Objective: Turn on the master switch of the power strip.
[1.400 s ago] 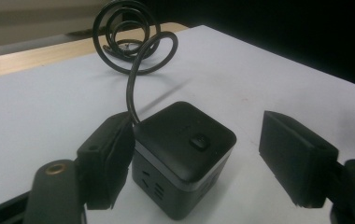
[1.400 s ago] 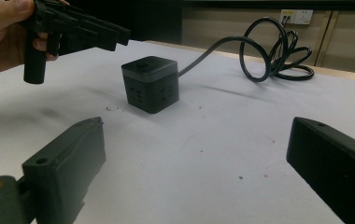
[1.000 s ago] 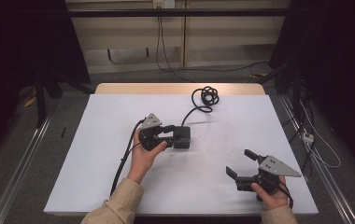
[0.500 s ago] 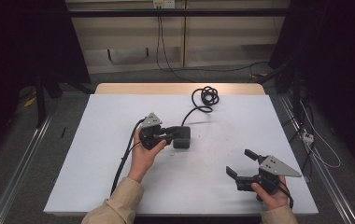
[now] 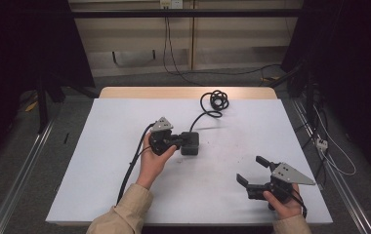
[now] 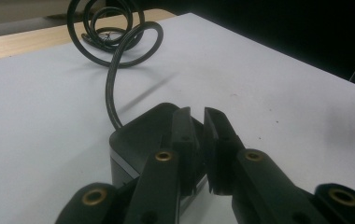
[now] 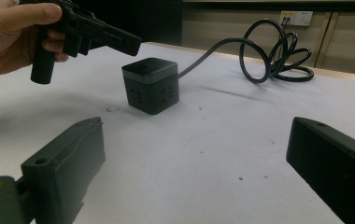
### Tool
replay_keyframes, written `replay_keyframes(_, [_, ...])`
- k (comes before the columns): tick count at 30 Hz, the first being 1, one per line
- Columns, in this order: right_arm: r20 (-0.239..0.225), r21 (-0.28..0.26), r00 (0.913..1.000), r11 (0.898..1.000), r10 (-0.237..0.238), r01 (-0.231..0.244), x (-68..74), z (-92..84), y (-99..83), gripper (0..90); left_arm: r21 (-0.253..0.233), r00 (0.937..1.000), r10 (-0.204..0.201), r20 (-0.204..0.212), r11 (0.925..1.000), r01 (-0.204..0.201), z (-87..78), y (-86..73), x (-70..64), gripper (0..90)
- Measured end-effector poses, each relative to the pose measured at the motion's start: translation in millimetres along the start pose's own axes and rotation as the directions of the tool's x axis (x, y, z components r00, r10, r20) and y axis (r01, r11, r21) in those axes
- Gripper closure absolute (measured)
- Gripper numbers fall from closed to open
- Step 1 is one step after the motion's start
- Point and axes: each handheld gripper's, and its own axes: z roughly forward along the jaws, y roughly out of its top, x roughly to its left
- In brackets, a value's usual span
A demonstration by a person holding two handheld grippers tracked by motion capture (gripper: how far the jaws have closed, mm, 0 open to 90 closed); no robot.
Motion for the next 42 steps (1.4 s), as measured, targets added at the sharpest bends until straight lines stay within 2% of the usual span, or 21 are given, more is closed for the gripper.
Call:
replay_keyframes(11, [-0.001,0.001,1.0,1.0,-0.001,0.001,-0.1,0.1,-0.2,3.9,0.015,1.0,-0.005,0.006,0.9999,0.005,3.4,1.7,-0.4,90.0])
replay_keyframes(16, [0.003,-0.005,1.0,1.0,-0.001,0.001,0.3,0.1,0.1,4.0,0.022,0.9999,-0.003,0.01,0.9998,0.003,4.3,3.1,-0.6,90.0])
replay_keyframes(20, [0.001,-0.001,1.0,1.0,0.0,0.0,0.2,0.2,-0.1,3.9,0.028,0.9998,-0.018,0.009,0.9995,0.017,5.4,2.6,-0.8,90.0])
replay_keyframes(42, [-0.001,0.0,1.0,1.0,-0.001,0.001,0.2,0.3,-0.4,4.0,0.044,0.9999,-0.014,-0.002,0.9989,0.014,9.3,0.2,1.2,90.0])
